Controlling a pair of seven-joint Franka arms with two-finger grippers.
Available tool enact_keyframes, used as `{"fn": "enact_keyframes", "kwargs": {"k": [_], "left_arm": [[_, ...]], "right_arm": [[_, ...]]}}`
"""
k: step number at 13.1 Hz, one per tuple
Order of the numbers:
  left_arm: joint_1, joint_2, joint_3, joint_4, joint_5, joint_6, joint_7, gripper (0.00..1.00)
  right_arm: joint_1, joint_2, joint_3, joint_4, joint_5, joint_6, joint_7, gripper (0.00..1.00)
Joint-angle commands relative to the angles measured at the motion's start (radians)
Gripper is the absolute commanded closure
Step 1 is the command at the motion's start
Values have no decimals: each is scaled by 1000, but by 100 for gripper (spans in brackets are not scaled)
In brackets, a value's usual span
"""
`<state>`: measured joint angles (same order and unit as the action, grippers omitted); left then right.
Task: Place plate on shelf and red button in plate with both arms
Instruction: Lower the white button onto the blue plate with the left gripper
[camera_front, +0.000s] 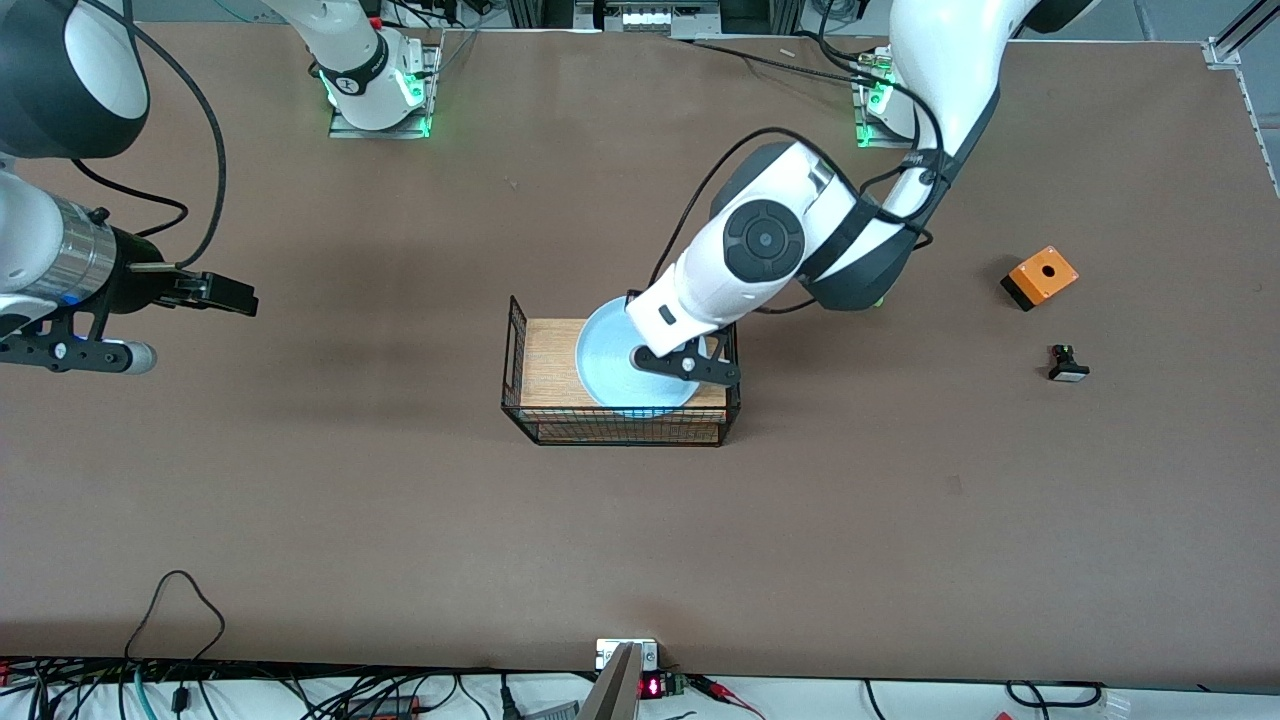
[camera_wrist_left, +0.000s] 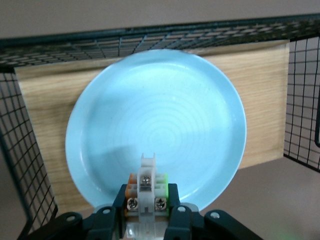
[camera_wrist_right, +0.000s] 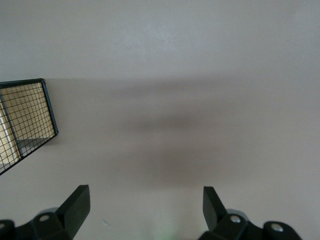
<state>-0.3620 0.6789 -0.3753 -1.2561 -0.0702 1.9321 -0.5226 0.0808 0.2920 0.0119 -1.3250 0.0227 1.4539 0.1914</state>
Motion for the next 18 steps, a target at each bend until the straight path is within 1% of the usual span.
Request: {"fn": "enact_keyframes", "kwargs": {"k": [1,3,5,6,7,8,9,10,11,13,14,15,16,17,18], "left_arm": [[-20,36,21,44,3,40,-7,100],[-28,51,19,44,58,71,-10,100],[-29,59,19,41,69,73,-11,100],[-29,62,19,38,70,73,-11,97],[-31,68,21,40,69,74,-11,86],[-34,74,21,40,69,76,-11,61],[-34,76,21,35,75,111,-8,1],[-37,76,21,34,101,149,-10,0],[-47,76,19,32,128,157,-11,0],[-57,70,19,38,136,157,-11,0],[-54,59,19,40,136,153,-11,0],[-51,47,19,40,136,148,-11,0],[-46,33,18,40,136,143,-11,0],[-40,10,19,35,136,136,-11,0],[-34,-11,19,38,138,87,-11,0]], "right_arm": [[-10,-11,10,15,-12,-40,16,0],[-44,-4,11,15,-1,-33,0,0],[-35,-13,14,9,-3,-29,8,0],[-24,-39,16,-12,-13,-17,17,0],[-24,-71,20,-63,-10,21,17,0],[-24,-120,23,-122,-10,60,19,0],[-24,-172,25,-197,-10,112,19,0],[-24,-232,25,-279,-6,161,20,0],[-24,-287,26,-334,-3,171,22,0],[-26,-352,26,-407,-3,155,11,0],[-30,-341,26,-390,-4,119,3,0],[-35,-306,25,-346,-1,81,5,0],[-35,-289,25,-324,-1,68,5,0],[-26,-290,26,-326,-1,57,17,0],[-13,-291,26,-323,-10,54,17,0]]}}
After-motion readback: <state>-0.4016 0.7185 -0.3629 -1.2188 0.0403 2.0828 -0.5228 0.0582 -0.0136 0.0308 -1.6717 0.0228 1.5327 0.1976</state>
